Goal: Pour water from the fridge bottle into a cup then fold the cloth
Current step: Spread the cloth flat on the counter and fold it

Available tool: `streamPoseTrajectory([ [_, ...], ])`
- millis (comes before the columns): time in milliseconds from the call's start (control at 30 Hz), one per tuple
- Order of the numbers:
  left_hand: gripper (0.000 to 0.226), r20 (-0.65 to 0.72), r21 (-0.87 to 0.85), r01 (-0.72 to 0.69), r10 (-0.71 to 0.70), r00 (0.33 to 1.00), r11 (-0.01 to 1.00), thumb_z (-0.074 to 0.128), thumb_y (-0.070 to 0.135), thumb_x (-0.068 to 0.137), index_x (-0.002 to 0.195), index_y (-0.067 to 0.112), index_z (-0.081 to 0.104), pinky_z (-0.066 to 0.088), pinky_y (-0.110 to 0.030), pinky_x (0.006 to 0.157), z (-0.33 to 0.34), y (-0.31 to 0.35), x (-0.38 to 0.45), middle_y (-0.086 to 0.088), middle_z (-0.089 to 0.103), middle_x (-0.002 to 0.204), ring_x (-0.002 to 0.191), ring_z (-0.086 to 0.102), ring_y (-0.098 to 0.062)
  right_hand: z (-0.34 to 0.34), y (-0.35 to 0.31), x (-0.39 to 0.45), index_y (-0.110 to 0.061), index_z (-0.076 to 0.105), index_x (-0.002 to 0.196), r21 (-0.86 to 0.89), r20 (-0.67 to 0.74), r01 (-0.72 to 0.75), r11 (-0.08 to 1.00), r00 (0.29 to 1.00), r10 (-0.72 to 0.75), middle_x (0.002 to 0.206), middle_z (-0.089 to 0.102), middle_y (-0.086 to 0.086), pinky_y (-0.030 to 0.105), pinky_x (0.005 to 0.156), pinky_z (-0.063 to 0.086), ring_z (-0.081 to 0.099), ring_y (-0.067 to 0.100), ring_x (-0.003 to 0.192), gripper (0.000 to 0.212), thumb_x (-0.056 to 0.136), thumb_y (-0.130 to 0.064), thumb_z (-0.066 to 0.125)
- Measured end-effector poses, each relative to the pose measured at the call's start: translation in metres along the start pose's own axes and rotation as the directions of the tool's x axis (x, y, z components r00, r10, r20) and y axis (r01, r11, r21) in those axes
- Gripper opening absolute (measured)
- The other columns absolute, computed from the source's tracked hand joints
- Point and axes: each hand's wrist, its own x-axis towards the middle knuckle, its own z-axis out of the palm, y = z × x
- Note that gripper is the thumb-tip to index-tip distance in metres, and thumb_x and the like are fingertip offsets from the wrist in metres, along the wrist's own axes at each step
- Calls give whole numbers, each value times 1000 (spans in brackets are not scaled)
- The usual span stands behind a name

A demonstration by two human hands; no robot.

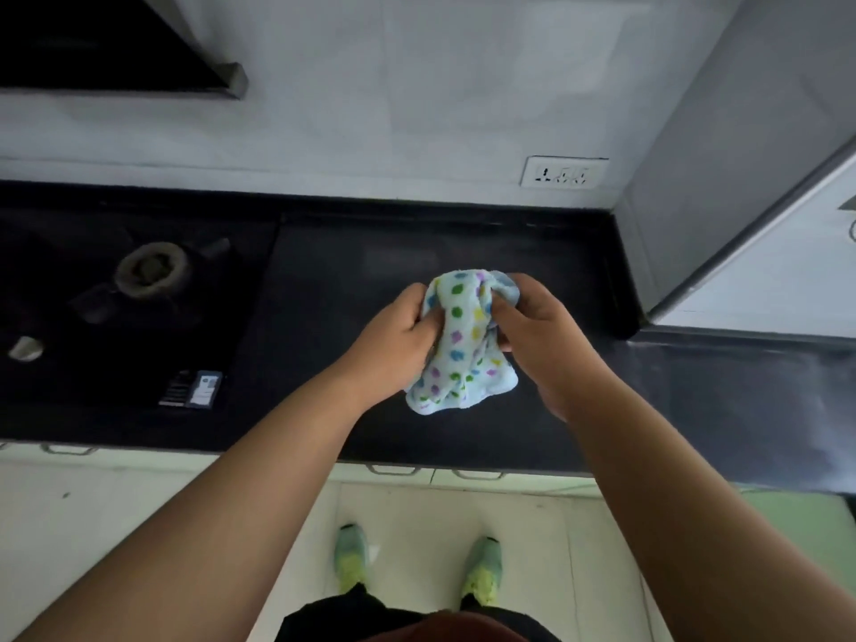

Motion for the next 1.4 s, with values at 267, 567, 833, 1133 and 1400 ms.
streamPoseTrajectory([
  [267,29,-136,69,-105,114,984,992,66,41,99,120,26,52,55,-24,72,-20,4,8,7,62,98,81,63,-4,-12,-7,8,-25,68,107,23,-80,59,998,995,-57,98,75,-3,35,85,60,71,13,91,9,106,-23,59],
  [567,25,13,386,-20,17,1000,922,54,41,104,93,19,62,55,-42,76,-53,5,19,-1,63,96,88,68,-22,-16,-12,4,-17,67,95,0,-134,42,999,990,-41,91,76,-2,31,76,57,72,15,88,13,104,-25,62],
  [833,40,-62,486,-41,82,995,873,83,39,84,102,30,49,61,-37,71,-67,-4,18,9,66,95,82,68,-10,-10,-20,-1,-26,58,92,-452,-206,-34,891,976,-67,75,69,-2,30,48,54,69,13,49,18,103,-40,60],
  [1133,45,-133,637,-78,209,969,767,73,73,77,78,30,58,52,-33,52,-74,-30,-2,9,62,69,60,62,-8,4,12,-26,-6,51,81,-190,-406,-167,967,910,78,68,56,1,14,43,45,55,7,54,50,94,-50,71],
  [1400,36,-247,709,-31,289,925,704,75,63,83,85,31,60,52,-35,64,-81,-50,53,12,65,85,76,64,-11,-9,30,32,-21,56,87,-391,-420,-85,917,903,-95,78,61,-5,27,52,47,56,8,60,28,89,-35,80],
])
